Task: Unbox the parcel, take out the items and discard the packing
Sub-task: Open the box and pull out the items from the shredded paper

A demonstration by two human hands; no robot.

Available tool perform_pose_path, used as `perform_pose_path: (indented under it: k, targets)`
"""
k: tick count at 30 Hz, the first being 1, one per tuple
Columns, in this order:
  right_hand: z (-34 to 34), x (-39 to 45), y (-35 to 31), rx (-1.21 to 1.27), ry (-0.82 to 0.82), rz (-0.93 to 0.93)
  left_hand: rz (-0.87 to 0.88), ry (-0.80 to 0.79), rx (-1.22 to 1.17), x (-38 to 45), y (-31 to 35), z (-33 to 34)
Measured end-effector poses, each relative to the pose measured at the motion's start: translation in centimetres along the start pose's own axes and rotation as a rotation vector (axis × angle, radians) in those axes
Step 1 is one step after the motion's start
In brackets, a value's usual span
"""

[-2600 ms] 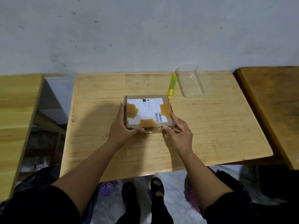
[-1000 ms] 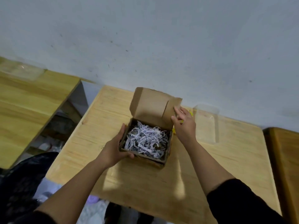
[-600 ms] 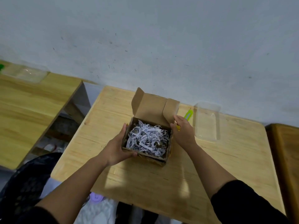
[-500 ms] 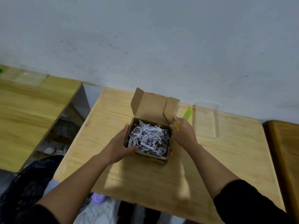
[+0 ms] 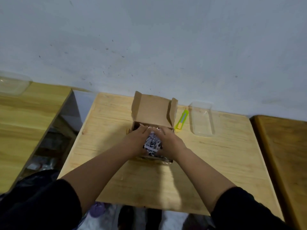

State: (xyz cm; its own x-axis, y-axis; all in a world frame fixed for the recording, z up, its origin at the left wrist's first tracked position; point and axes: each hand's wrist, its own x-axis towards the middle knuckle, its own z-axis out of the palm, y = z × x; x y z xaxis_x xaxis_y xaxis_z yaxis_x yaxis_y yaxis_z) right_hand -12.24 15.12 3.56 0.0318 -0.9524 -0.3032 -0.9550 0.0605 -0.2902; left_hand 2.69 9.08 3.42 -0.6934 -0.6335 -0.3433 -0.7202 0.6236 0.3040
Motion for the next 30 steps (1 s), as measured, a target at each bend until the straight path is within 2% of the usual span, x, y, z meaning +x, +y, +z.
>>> perform_pose_path:
  k: [11, 16, 30]
  targets:
    - [3.3, 1.5, 1.1, -0.029, -0.076, 0.034, -0.074, -0.065, -0.061, 2.7, -1.1, 3.3]
    - [3.5, 2.0, 0.9, -0.061, -0.117, 0.012, -0.104, -0.012, -0.104, 3.7, -1.7, 5.1]
    - [5.4, 4.0, 1.2, -0.099, -0.003, 0.077, -0.205, 0.042, -0.211, 4.8, -1.7, 5.9]
